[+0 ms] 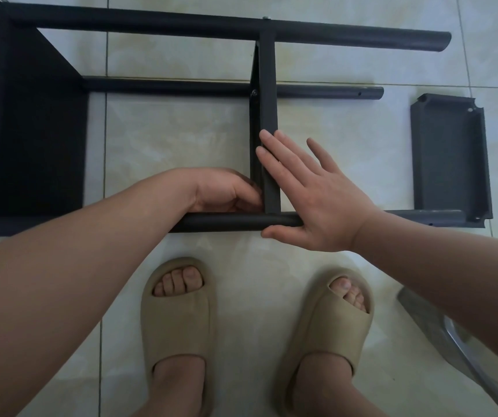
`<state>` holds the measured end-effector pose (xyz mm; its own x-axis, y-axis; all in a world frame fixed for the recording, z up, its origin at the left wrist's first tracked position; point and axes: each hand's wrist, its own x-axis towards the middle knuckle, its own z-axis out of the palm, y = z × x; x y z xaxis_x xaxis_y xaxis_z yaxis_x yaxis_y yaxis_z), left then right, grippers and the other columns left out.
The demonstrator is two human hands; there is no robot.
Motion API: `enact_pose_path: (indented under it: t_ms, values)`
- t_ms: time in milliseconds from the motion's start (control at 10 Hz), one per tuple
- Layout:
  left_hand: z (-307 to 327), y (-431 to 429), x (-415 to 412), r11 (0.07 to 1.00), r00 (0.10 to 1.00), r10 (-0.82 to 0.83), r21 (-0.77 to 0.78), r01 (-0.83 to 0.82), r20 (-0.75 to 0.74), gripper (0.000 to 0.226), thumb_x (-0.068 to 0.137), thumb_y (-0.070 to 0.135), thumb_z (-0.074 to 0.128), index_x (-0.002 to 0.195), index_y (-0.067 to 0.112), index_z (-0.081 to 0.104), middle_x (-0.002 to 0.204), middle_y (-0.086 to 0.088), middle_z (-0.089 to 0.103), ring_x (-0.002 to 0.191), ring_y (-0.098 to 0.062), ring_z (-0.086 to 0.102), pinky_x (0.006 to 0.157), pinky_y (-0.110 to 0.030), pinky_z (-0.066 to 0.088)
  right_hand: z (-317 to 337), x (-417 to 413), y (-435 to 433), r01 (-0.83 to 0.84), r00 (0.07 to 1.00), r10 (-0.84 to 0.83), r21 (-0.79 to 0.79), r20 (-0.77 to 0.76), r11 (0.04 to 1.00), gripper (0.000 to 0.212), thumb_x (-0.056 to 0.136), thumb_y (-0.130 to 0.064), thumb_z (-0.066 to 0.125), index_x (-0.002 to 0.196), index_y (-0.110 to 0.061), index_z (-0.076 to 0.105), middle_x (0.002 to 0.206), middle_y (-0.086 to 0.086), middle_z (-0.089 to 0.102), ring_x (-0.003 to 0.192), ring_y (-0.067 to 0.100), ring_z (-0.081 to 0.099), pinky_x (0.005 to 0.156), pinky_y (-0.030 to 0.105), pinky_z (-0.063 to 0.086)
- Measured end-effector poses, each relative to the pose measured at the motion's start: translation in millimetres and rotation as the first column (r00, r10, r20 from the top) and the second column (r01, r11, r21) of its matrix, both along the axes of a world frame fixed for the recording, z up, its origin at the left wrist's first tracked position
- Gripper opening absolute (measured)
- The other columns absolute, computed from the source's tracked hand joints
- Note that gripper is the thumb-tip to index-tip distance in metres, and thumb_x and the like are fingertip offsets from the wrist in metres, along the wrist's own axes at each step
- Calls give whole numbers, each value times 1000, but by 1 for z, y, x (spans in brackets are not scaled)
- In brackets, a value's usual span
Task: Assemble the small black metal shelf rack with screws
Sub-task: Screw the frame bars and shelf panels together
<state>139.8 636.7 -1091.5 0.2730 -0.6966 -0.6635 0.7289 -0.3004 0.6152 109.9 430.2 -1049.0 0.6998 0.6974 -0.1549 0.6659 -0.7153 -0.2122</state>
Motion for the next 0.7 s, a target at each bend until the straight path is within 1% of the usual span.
enact_pose_path:
  t_ms: [100, 200, 300, 400, 500, 600, 700]
  values:
    - [1, 1, 0, 1000, 1000, 6, -23, -6, -11, 51, 92, -7, 43, 64, 19, 77, 72, -4, 72, 67, -14, 70, 61, -21, 55, 1, 0, 0, 0, 1000, 0, -1, 1, 1000, 103, 90, -77, 35, 161, -6, 13, 170, 9, 2, 157, 24, 0, 123, 58, 14]
    - [1, 3, 0, 997, 998, 56, -59, -59, -38, 47, 92, -11, 42, 72, 15, 76, 77, -8, 72, 71, -17, 71, 67, -25, 57, 0, 0, 0, -2, 1000, 2, -9, 4, 1000, 103, 90, -77, 35, 161, -6, 12, 170, 9, 1, 157, 23, -1, 123, 58, 14]
    - [2, 2, 1, 990, 990, 106, -81, -114, -91, 20, 85, -2, 52, 86, 8, 70, 84, -10, 72, 78, -20, 71, 73, -30, 57, 0, 0, 0, -2, 1000, 2, -7, 3, 1000, 103, 90, -77, 35, 161, -6, 12, 170, 9, 1, 157, 23, -1, 123, 58, 14]
    - [2, 1, 0, 998, 998, 67, -13, -67, -12, 23, 88, -1, 55, 77, 11, 71, 75, -7, 70, 70, -17, 70, 65, -27, 55, 0, 0, 0, 0, 1000, 0, -2, 5, 1000, 103, 90, -77, 35, 161, -6, 12, 170, 9, 2, 157, 23, -1, 123, 58, 14]
    - [3, 0, -1, 997, 997, 49, 63, -52, 52, 16, 92, -4, 52, 83, 5, 62, 74, -11, 65, 64, -16, 67, 60, -24, 53, -1, 0, 0, 0, 1000, 0, 2, 1, 1000, 103, 90, -77, 35, 161, -7, 12, 170, 8, 2, 157, 23, -1, 123, 58, 14]
    - [4, 0, 0, 995, 996, 78, 67, -81, 43, 11, 92, -8, 51, 95, -1, 59, 85, -19, 60, 70, -21, 65, 64, -25, 55, -1, 0, -1, -1, 1000, 1, 7, 6, 1000, 103, 90, -77, 36, 161, -6, 12, 170, 9, 2, 157, 23, 0, 123, 58, 14]
    - [3, 0, 1, 994, 995, 98, 43, -98, 15, 21, 92, -10, 51, 109, 1, 55, 90, -20, 58, 74, -23, 64, 67, -26, 56, -2, 0, 0, -2, 1000, 2, 9, 6, 1000, 103, 90, -77, 36, 161, -6, 13, 170, 9, 3, 157, 23, 0, 123, 58, 15]
